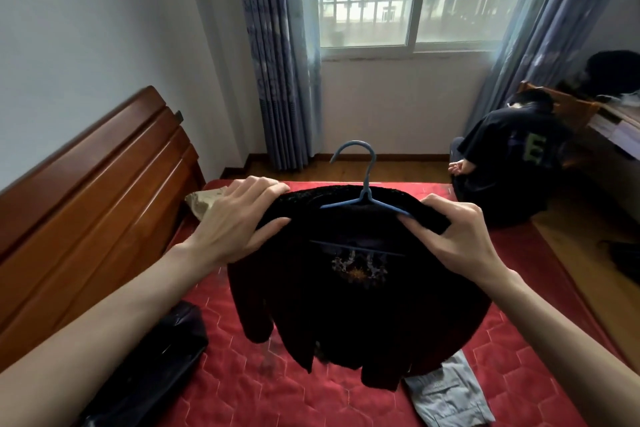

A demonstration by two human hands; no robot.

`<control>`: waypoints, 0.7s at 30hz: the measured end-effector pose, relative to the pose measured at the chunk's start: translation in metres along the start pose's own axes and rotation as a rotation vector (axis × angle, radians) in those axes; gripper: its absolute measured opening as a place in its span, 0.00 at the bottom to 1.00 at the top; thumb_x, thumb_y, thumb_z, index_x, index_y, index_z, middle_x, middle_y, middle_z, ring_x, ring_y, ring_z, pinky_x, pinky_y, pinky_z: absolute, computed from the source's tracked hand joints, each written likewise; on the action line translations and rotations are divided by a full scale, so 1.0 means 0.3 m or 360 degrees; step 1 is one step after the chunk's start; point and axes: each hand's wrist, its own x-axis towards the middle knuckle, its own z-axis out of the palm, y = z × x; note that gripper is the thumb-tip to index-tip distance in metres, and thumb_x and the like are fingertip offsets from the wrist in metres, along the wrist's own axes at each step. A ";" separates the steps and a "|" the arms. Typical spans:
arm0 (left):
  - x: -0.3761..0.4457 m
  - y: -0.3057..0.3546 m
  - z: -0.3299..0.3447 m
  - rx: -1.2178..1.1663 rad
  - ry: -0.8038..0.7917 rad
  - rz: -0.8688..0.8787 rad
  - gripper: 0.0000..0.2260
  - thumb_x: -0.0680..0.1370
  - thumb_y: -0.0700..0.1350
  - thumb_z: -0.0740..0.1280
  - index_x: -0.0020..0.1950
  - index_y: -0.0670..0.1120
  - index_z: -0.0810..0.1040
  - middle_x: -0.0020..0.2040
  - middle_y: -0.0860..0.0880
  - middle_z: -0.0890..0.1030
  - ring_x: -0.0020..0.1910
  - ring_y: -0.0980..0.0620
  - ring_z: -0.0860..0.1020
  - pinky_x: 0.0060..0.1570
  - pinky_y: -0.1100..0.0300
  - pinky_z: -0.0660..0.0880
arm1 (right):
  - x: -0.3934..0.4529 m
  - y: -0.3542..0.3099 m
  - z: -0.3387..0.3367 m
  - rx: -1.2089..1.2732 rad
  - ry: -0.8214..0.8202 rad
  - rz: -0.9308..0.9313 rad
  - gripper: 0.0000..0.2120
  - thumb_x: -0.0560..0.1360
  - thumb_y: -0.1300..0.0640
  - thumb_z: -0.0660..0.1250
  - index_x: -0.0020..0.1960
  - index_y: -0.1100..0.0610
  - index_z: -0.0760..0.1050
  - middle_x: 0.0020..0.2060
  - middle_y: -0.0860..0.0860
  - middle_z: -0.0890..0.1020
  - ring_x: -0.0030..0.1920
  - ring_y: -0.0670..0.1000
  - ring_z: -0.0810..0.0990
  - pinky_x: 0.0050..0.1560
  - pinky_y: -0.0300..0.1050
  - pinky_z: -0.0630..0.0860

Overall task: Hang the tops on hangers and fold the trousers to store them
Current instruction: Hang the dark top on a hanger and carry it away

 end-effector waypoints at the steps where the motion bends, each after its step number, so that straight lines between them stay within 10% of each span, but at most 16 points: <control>1: 0.030 0.054 0.009 -0.0041 0.0025 0.0039 0.22 0.85 0.58 0.60 0.68 0.43 0.76 0.62 0.48 0.78 0.60 0.47 0.77 0.61 0.51 0.74 | 0.002 -0.007 -0.001 0.0000 -0.0005 0.0001 0.14 0.78 0.45 0.74 0.43 0.56 0.82 0.30 0.46 0.80 0.28 0.48 0.78 0.29 0.53 0.74; 6: 0.173 0.287 0.042 -0.0386 0.0220 -0.0064 0.09 0.84 0.51 0.66 0.51 0.46 0.79 0.48 0.55 0.75 0.47 0.52 0.72 0.53 0.58 0.68 | 0.001 -0.051 0.004 0.0009 -0.0069 0.0018 0.11 0.76 0.49 0.77 0.45 0.57 0.82 0.32 0.44 0.80 0.29 0.48 0.78 0.31 0.54 0.75; 13: 0.214 0.334 0.071 -0.0943 -0.0240 -0.0403 0.16 0.87 0.45 0.62 0.39 0.53 0.70 0.35 0.58 0.73 0.36 0.55 0.73 0.50 0.58 0.66 | -0.020 0.008 -0.036 -0.0052 -0.0740 0.0500 0.19 0.74 0.31 0.70 0.49 0.46 0.82 0.39 0.48 0.84 0.41 0.49 0.83 0.53 0.58 0.78; 21: 0.196 0.392 0.099 -0.0942 -0.0258 -0.0411 0.16 0.87 0.47 0.62 0.39 0.49 0.72 0.34 0.58 0.73 0.36 0.57 0.73 0.51 0.67 0.64 | -0.071 0.047 -0.062 -0.0452 -0.0666 0.0106 0.31 0.74 0.21 0.57 0.60 0.44 0.79 0.51 0.39 0.78 0.51 0.43 0.76 0.50 0.45 0.74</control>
